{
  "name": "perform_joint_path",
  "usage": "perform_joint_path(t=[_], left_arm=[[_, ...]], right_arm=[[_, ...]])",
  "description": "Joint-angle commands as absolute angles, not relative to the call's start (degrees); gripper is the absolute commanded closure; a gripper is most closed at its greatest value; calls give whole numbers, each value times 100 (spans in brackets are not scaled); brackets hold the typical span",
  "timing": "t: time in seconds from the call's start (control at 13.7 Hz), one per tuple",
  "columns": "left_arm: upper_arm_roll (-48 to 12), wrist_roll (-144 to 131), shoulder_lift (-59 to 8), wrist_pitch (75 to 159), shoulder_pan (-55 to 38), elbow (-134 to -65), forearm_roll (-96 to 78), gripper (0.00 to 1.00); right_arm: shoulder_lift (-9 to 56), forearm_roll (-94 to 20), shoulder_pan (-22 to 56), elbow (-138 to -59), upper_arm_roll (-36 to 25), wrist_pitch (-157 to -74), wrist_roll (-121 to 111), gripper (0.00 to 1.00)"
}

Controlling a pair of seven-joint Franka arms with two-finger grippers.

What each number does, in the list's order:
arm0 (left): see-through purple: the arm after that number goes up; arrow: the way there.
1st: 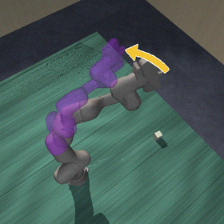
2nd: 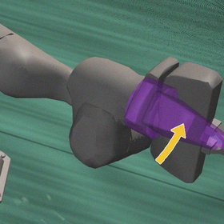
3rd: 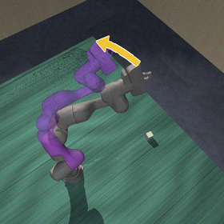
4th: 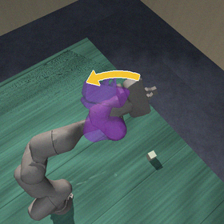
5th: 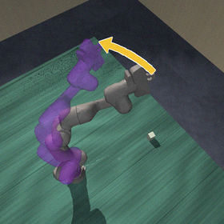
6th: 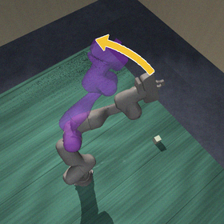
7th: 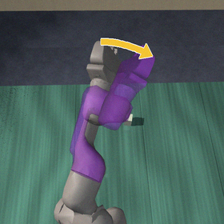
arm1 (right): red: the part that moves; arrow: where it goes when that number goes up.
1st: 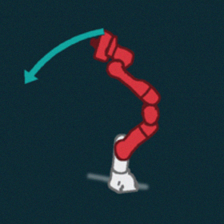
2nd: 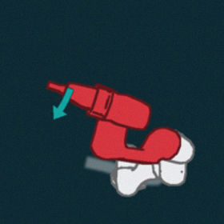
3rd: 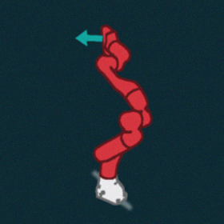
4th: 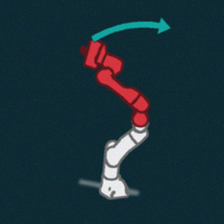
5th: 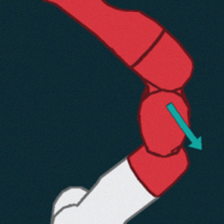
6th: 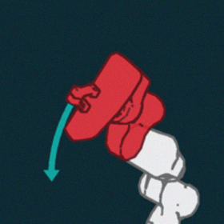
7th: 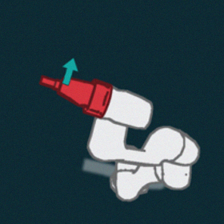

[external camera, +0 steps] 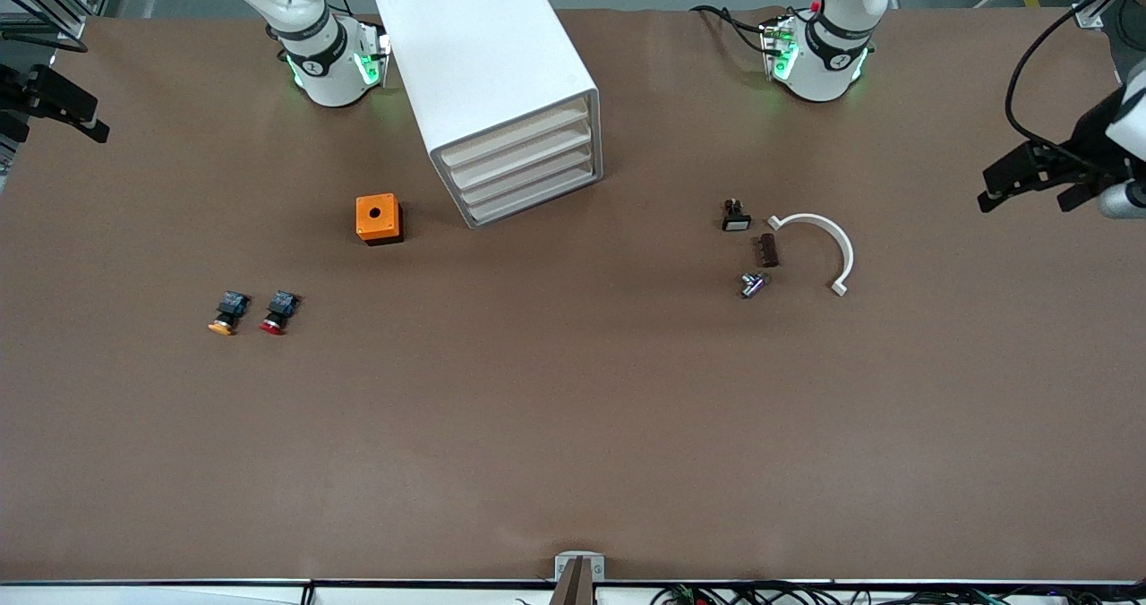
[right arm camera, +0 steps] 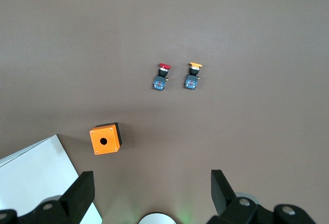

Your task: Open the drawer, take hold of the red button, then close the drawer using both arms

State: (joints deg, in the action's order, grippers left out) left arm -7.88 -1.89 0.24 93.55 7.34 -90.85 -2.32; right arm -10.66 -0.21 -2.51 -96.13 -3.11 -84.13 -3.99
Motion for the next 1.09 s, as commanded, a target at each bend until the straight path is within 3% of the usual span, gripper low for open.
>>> perform_joint_path(t=[0.0,1.02], left_arm=[[-826,-193,-88,9158,738,-8789,-70,0],[-651,-211,-70,9105,238,-8692,228,0]], right_arm=[[-1011,-9,-255,-9352,-325,-8323,-431,0],[-1002,-18,-273,-9387,-343,-8244,-439,0]])
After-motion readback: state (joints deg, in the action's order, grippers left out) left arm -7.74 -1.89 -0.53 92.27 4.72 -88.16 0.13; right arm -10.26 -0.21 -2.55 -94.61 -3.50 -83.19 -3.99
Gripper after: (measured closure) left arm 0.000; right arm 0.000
